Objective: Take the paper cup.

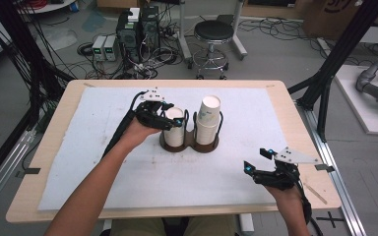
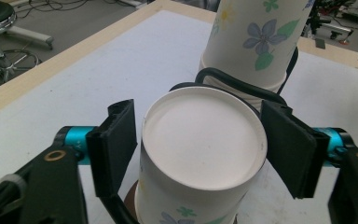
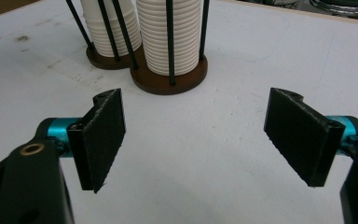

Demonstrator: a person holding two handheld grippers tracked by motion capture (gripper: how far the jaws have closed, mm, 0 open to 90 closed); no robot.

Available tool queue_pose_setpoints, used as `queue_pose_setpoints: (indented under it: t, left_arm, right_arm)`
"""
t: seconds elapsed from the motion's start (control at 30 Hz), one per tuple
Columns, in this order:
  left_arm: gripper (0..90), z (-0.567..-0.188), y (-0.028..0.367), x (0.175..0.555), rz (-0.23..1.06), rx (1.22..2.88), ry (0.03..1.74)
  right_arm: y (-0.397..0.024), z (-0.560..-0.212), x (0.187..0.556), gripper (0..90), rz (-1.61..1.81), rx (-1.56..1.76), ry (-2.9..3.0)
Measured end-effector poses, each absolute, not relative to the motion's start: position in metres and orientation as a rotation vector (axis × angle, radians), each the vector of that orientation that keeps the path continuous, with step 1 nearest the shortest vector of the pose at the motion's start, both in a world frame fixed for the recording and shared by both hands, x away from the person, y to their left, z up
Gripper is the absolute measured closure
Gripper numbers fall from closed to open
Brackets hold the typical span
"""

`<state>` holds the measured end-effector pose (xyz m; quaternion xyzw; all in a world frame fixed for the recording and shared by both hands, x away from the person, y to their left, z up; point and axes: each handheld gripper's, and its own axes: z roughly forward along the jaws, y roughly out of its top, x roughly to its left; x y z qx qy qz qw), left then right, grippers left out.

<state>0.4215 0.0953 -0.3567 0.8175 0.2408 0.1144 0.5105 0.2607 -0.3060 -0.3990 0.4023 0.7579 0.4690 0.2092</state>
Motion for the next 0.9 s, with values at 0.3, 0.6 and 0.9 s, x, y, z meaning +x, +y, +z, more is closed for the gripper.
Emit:
queue_pose_setpoints:
  t: [0.3,0.6,0.9]
  left_arm:
    - [35.2,-0.352,0.098,0.421,0.278,1.950,0.576]
    - [35.8,-0.337,0.109,0.418,0.269,1.834,0.601]
    - [36.3,-0.313,0.123,0.415,0.252,1.728,0.597]
  right_arm:
    - [-0.306,-0.399,0.261,21.1,1.304,1.121,2.106]
    - [-0.306,-0.399,0.261,21.1,1.304,1.122,2.108]
    - [-0.304,-0.399,0.262,21.2,1.301,1.118,2.116]
